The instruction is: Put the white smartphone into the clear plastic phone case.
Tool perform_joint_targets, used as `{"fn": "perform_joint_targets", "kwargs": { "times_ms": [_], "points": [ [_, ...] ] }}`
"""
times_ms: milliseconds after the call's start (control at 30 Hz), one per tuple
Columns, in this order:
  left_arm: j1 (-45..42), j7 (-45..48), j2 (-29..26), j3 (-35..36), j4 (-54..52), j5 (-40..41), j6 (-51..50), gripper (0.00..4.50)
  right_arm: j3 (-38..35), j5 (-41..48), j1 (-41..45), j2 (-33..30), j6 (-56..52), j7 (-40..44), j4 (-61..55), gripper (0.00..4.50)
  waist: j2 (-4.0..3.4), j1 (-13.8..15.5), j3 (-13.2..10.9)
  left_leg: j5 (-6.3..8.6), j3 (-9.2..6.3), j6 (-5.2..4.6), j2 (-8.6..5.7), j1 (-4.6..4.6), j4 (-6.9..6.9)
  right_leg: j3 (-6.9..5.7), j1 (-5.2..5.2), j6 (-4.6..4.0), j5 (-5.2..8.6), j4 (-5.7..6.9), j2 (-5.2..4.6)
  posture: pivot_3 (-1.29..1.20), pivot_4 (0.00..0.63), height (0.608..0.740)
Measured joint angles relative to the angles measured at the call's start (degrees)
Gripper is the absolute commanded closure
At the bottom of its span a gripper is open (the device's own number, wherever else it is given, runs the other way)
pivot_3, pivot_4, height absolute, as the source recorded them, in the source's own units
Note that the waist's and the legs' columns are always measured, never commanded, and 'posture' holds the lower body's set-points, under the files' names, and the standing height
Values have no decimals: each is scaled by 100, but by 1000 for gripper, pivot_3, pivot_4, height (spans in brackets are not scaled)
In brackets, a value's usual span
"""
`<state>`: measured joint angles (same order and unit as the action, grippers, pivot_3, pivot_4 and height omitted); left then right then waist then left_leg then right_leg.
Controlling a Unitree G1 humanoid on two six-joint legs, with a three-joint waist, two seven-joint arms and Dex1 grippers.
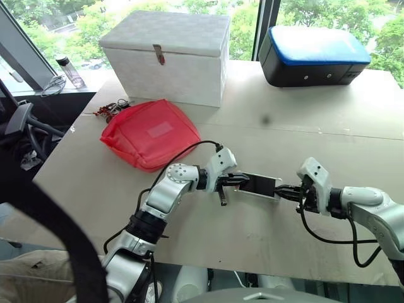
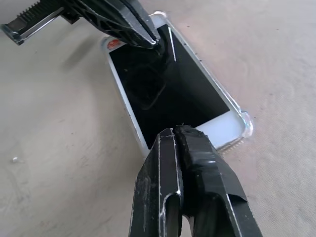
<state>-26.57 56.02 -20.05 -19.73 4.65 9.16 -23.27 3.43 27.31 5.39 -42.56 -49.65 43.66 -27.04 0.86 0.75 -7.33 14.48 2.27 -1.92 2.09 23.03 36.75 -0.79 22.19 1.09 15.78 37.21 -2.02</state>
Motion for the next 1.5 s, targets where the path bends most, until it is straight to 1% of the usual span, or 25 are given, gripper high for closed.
{"fn": "perform_joint_targets", "kwargs": {
  "times_ms": [100,300,533,733,767,800,867,900,967,1000,1033,1067,1100,1133,1167,1233,1267,1333,1367,1400,1433,1500],
  "points": [
    [-1,-1,4,-2,41,-1,34,4465,361,-235,119,-246,57,18,-14,4500,8,-1,4,0,-1,0,0,-11,1,2,-10,2,1,-2,13,0,150,740],
    [26,-28,3,-9,72,-19,45,4465,706,-462,303,-404,43,88,86,4500,31,-1,17,0,-7,0,2,-31,1,1,-39,4,2,-14,15,0,150,740],
    [91,-99,0,-1,59,-20,50,4465,960,-624,455,-415,39,151,111,4500,73,-2,48,0,-11,0,5,-43,2,0,-51,3,2,-17,9,0,150,740],
    [133,-128,-14,-2,66,-26,77,4465,992,-725,455,-304,116,138,218,4500,109,-5,81,0,-11,0,8,-47,3,0,-53,2,2,-17,5,0,150,740],
    [147,-133,-14,-2,67,-31,111,4465,957,-760,396,-231,234,89,256,4500,116,-5,85,0,-11,0,9,-48,3,0,-52,2,2,-17,4,0,150,740],
    [193,-136,-14,7,66,-31,185,4465,843,-789,237,-12,492,-23,363,4500,123,-2,90,0,-11,0,10,-47,3,-1,-53,2,2,-17,3,0,150,740],
    [220,-133,-13,19,65,-26,301,4465,680,-790,75,293,811,-186,499,4500,112,-4,82,0,-9,0,10,-45,3,0,-52,2,1,-17,-1,0,150,740],
    [320,-119,23,97,52,27,427,4465,431,-833,-76,731,1356,-431,731,4500,105,-6,75,0,-9,0,10,-41,5,0,-50,2,1,-17,-1,0,150,740],
    [451,-124,90,229,23,180,509,4465,224,-840,-261,1109,1898,-592,920,4500,74,-9,46,0,-7,0,9,-35,8,1,-46,3,0,-17,-2,0,150,740],
    [513,-139,158,339,12,259,522,4465,108,-826,-316,1318,2127,-686,1032,4500,45,-9,13,0,-7,0,9,-21,19,1,-38,5,0,-12,-2,0,150,740],
    [557,-174,237,468,-5,401,528,3962,-29,-768,-336,1508,2230,-785,1055,4223,25,-5,-13,0,-6,0,8,-11,24,1,-29,5,-1,-8,-3,0,150,740],
    [582,-241,322,663,-61,576,517,3839,-186,-699,-337,1687,2329,-892,1036,3942,7,2,-36,0,-5,0,7,9,34,1,-6,6,-1,10,-2,0,150,740],
    [581,-333,451,916,-169,857,426,3417,-339,-627,-340,1816,2392,-995,936,3690,4,5,-45,0,-6,1,6,28,46,1,14,7,-1,32,-1,0,150,740],
    [561,-439,569,1163,-277,1129,286,3088,-423,-591,-350,1866,2429,-1062,783,3361,2,12,-46,-1,-10,1,6,70,68,0,60,10,1,61,1,0,150,740],
    [529,-542,660,1361,-330,1313,185,2765,-438,-591,-383,1860,2466,-1087,652,2991,1,16,-47,-1,-11,2,5,82,68,-1,75,12,2,66,3,0,150,740],
    [366,-1012,838,1933,-420,1749,-91,1893,-432,-671,-614,1840,2562,-1168,227,2058,2,12,-48,-2,-13,2,4,80,67,0,76,19,6,68,10,0,150,740],
    [311,-1195,832,2146,-451,1842,-161,1315,-441,-685,-738,1836,2598,-1185,124,1460,2,7,-48,-1,-14,2,4,79,66,0,75,20,6,68,11,0,150,740],
    [399,-1500,818,2405,-656,1989,-286,353,-594,-687,-1104,1760,2630,-1207,-70,510,-1,-5,-50,-1,-10,2,3,79,64,5,75,22,7,65,14,0,150,740],
    [496,-1578,793,2473,-765,2035,-338,15,-686,-687,-1252,1693,2632,-1202,-138,149,-2,-7,-52,-1,-8,2,2,78,64,6,75,23,8,65,13,0,150,740],
    [610,-1664,754,2526,-904,2070,-428,0,-787,-674,-1393,1615,2634,-1181,-205,37,-2,-8,-53,-1,-4,2,1,77,64,9,75,23,8,65,14,0,150,740],
    [820,-1737,661,2578,-1156,2153,-545,0,-958,-643,-1603,1516,2639,-1135,-314,37,-2,-9,-54,-1,-2,2,1,76,64,11,75,23,8,65,11,0,150,740],
    [1491,-1723,230,2611,-1843,2252,-761,0,-1555,-503,-2242,1332,2770,-971,-545,37,-3,-5,-55,-1,-3,3,2,73,60,11,74,23,10,64,7,0,150,740]
  ]
}}
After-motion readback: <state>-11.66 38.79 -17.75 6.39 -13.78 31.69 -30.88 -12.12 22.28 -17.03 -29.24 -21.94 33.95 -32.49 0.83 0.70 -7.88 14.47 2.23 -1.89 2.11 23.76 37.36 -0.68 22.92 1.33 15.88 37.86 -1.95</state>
